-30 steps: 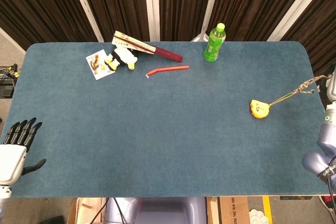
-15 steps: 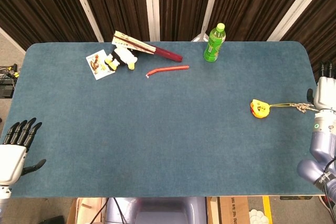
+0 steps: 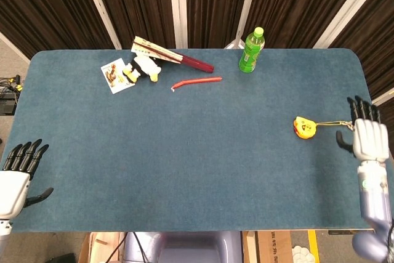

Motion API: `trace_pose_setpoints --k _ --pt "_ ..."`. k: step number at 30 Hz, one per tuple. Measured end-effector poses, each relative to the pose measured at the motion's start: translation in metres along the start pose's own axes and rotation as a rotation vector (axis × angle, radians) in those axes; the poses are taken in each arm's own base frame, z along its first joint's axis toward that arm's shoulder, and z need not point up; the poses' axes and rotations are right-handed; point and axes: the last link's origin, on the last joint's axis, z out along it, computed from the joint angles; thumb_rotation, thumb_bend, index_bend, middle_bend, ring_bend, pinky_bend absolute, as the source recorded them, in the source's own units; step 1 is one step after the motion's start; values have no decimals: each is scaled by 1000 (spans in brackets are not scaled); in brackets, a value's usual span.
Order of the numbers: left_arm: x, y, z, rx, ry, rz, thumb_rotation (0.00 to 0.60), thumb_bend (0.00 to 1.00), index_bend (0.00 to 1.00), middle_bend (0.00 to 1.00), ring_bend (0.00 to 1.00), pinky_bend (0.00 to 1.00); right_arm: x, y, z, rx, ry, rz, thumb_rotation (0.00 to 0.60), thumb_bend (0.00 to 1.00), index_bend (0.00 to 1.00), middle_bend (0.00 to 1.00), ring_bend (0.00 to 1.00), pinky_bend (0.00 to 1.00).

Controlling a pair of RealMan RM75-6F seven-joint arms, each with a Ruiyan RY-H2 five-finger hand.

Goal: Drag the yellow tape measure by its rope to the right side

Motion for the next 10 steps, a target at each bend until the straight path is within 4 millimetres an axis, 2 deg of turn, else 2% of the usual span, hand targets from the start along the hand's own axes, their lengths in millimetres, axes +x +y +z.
trace_pose_setpoints --k 10 --pt "6 1 -5 -4 29 -1 600 0 0 0 0 0 2 1 -105 204 -40 -17 600 425 0 0 0 2"
